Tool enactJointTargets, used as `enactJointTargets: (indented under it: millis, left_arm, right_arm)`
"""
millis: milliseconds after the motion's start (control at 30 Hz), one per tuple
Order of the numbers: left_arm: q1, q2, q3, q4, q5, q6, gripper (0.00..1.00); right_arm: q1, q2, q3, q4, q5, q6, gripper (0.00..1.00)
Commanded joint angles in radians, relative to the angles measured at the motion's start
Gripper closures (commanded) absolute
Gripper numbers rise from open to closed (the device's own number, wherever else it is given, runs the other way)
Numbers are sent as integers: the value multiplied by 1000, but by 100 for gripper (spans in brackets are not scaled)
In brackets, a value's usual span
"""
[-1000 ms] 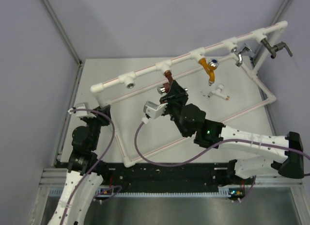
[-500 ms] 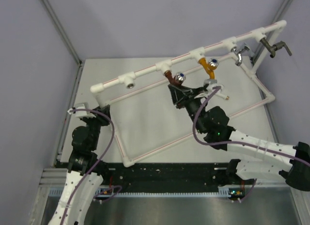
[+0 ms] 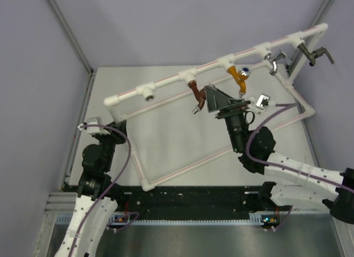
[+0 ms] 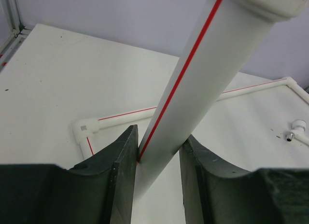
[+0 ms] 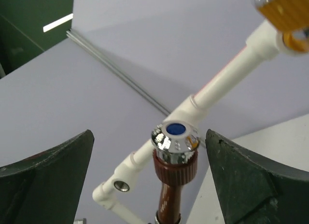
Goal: Install the water faucets
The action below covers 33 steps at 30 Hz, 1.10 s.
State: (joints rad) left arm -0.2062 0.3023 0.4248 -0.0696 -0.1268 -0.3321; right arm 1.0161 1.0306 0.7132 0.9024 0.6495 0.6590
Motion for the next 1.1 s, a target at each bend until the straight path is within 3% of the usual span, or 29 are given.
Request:
enactJointTargets:
  millis: [0, 133, 233, 367, 500, 600, 833, 1067]
  left_arm:
    - [-1, 4, 8, -55, -5, -108, 100]
    - [-1, 8, 8, -55, -4, -108, 100]
    - [-1, 8, 8, -53, -2, -108, 100]
    - [-1, 11, 8, -50, 0, -108, 100]
    - [-1, 11, 8, -50, 0, -107, 100]
    - [-1, 12, 8, -50, 0, -107, 100]
    - [-1, 12, 6, -48, 3, -108, 100]
    - [-1, 8, 6, -50, 1, -108, 100]
  right_arm:
    - [-19, -139, 11, 17, -68, -191, 1]
    - [-17, -234, 29, -181, -118, -453, 1]
    - [-19, -282, 84, -418, -282, -860, 1]
    - [-17, -284, 190, -713, -372, -1215, 1]
    - [-11, -282, 222, -848, -458, -1577, 1]
    - [9, -241, 265, -930, -417, -1812, 1]
    - [131, -143, 275, -832, -183, -2285, 1]
    - [144, -54, 293, -795, -152, -2429, 5]
